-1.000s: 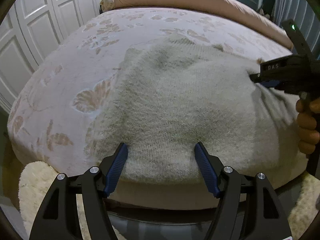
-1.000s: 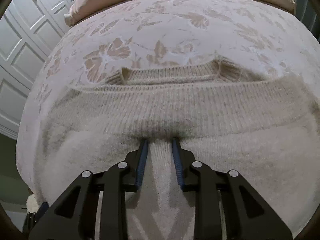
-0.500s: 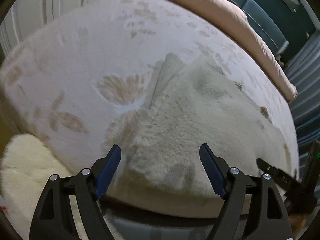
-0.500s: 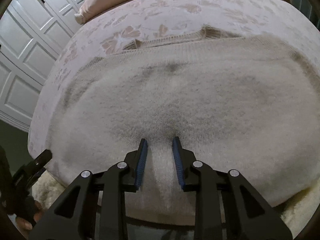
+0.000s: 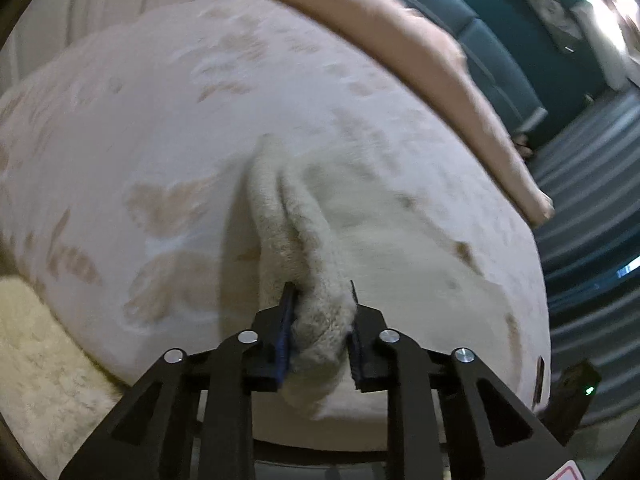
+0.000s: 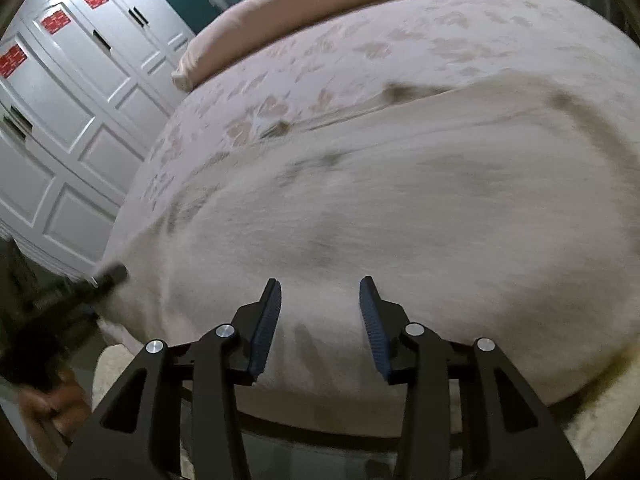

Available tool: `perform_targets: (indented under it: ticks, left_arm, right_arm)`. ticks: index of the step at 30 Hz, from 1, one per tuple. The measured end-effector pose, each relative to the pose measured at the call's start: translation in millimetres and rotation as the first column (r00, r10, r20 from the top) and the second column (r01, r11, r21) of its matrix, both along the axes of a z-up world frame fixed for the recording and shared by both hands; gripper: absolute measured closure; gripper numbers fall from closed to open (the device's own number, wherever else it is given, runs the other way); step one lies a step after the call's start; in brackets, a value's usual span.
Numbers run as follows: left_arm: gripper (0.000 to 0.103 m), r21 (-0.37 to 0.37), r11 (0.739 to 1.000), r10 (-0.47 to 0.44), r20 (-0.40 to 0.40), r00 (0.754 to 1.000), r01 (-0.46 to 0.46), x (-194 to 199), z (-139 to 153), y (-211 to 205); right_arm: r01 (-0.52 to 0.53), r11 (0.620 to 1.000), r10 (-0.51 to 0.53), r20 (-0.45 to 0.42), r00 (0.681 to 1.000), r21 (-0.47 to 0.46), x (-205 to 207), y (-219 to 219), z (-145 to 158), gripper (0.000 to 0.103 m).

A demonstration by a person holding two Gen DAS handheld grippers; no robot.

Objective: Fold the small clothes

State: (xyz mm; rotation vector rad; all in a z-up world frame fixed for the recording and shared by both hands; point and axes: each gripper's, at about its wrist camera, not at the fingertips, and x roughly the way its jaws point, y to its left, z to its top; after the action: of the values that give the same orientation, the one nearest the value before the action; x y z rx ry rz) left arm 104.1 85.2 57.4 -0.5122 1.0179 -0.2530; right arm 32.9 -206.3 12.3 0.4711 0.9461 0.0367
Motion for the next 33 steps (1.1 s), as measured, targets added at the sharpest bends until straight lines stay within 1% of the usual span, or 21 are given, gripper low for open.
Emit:
perform_targets:
  ticks: [4, 7, 10, 11, 12, 14, 15, 17, 19, 21, 22, 23, 24, 25, 26, 27, 28, 29, 30, 32, 33]
  left_arm:
    - [0.088, -0.005, 0.993, -0.120, 0.099, 0.988, 0.121, -2.7, 39.4, -52.6]
    - [0.094, -0.001, 0.968, -0.247, 0.171, 0.954, 0.251, -7.0, 65.4, -109.2]
    - [0.099, 0.012, 0.924, -0.378, 0.193, 0.906, 0.383, -14.9, 76.5, -173.0]
    - [0.103, 0.024, 0.900, -0.431, 0.198, 0.881, 0.435, -19.0, 75.0, -200.6]
    - [0.103, 0.015, 0.879, -0.469, 0.200, 0.860, 0.476, -21.6, 72.5, -217.4]
    - [0.103, 0.044, 0.839, -0.542, 0.159, 0.825, 0.543, -28.2, 54.0, -262.9]
    - [0.103, 0.073, 0.826, -0.564, 0.133, 0.815, 0.559, -30.1, 43.6, -278.2]
    - [0.103, 0.120, 0.812, -0.581, 0.070, 0.811, 0.571, -36.8, 26.2, -297.4]
    - [0.103, 0.093, 0.803, -0.595, 0.052, 0.802, 0.589, -45.6, 19.6, -299.1]
    - [0.093, 0.123, 0.800, -0.597, 0.060, 0.800, 0.587, -58.5, 20.7, -286.9]
    - [0.087, 0.141, 0.800, -0.595, 0.061, 0.801, 0.584, -63.7, 22.4, -279.5]
    - [0.073, 0.161, 0.806, -0.584, 0.064, 0.809, 0.569, -69.1, 24.0, -268.4]
    - [0.066, 0.177, 0.820, -0.562, 0.074, 0.824, 0.544, -73.2, 25.9, -253.4]
    - [0.064, 0.185, 0.834, -0.541, 0.086, 0.837, 0.520, -76.6, 28.0, -238.4]
    - [0.059, 0.195, 0.847, -0.518, 0.089, 0.851, 0.495, -80.1, 30.0, -218.8]
    - [0.051, 0.205, 0.855, -0.500, 0.087, 0.861, 0.476, -80.2, 29.6, -203.6]
    - [0.047, 0.219, 0.865, -0.477, 0.083, 0.875, 0.451, -83.0, 29.0, -187.6]
    - [0.044, 0.242, 0.877, -0.444, 0.075, 0.893, 0.416, -85.5, 26.4, -167.5]
    - [0.044, 0.255, 0.880, -0.428, 0.064, 0.901, 0.400, -86.7, 22.4, -154.5]
    - [0.044, 0.286, 0.885, -0.392, 0.031, 0.919, 0.367, -86.0, 11.3, -130.5]
    - [0.044, 0.300, 0.892, -0.355, -0.003, 0.935, 0.339, -84.9, 2.1, -115.9]
  right_arm:
    - [0.042, 0.998, -0.041, 0.030, 0.999, -0.035, -34.1, -32.3, 9.3, 0.061]
    - [0.096, 0.994, -0.094, 0.040, 0.995, -0.046, -60.3, -57.3, 11.8, 0.059]
    - [0.155, 0.987, -0.154, 0.032, 0.988, -0.034, -81.2, -84.0, 9.3, 0.059]
    - [0.173, 0.985, -0.172, 0.031, 0.985, -0.030, -87.0, -92.7, 8.1, 0.059]
    - [0.196, 0.980, -0.195, 0.028, 0.980, -0.021, -93.6, -102.3, 7.0, 0.059]
    - [0.235, 0.972, -0.235, 0.020, 0.972, 0.007, -102.8, -117.4, 3.9, 0.059]
    - [0.252, 0.967, -0.253, 0.018, 0.967, 0.032, -106.7, -124.7, 2.2, 0.059]
    - [0.280, 0.957, -0.282, 0.012, 0.959, 0.068, -110.8, -135.3, -0.8, 0.058]
    - [0.304, 0.949, -0.306, 0.013, 0.952, 0.089, -115.9, -143.8, -2.9, 0.057]
    - [0.311, 0.943, -0.314, 0.009, 0.949, 0.115, -117.6, -147.4, -5.6, 0.051]
    - [0.309, 0.943, -0.312, 0.007, 0.950, 0.122, -116.3, -147.6, -6.6, 0.051]
    - [0.303, 0.945, -0.306, 0.006, 0.952, 0.121, -115.4, -146.9, -6.6, 0.051]
    - [0.291, 0.950, -0.293, 0.006, 0.956, 0.114, -111.1, -143.9, -4.5, 0.051]
    - [0.277, 0.955, -0.280, 0.010, 0.960, 0.103, -106.6, -140.4, -1.6, 0.051]
    - [0.258, 0.962, -0.260, 0.021, 0.965, 0.090, -100.1, -135.3, 2.6, 0.050]
    - [0.224, 0.971, -0.228, 0.038, 0.973, 0.088, -92.1, -127.0, 10.0, 0.046]
    - [0.196, 0.975, -0.201, 0.047, 0.978, 0.108, -84.2, -121.4, 14.1, 0.040]
    - [0.162, 0.976, -0.171, 0.052, 0.984, 0.149, -74.0, -115.2, 17.0, 0.036]
    - [0.113, 0.969, -0.128, 0.052, 0.990, 0.221, -59.6, -107.4, 18.0, 0.030]
    - [0.064, 0.949, -0.079, 0.037, 0.996, 0.309, -34.3, -94.4, 15.5, 0.026]
    - [0.042, 0.943, -0.050, 0.016, 0.999, 0.329, -16.0, -84.5, 12.3, 0.026]
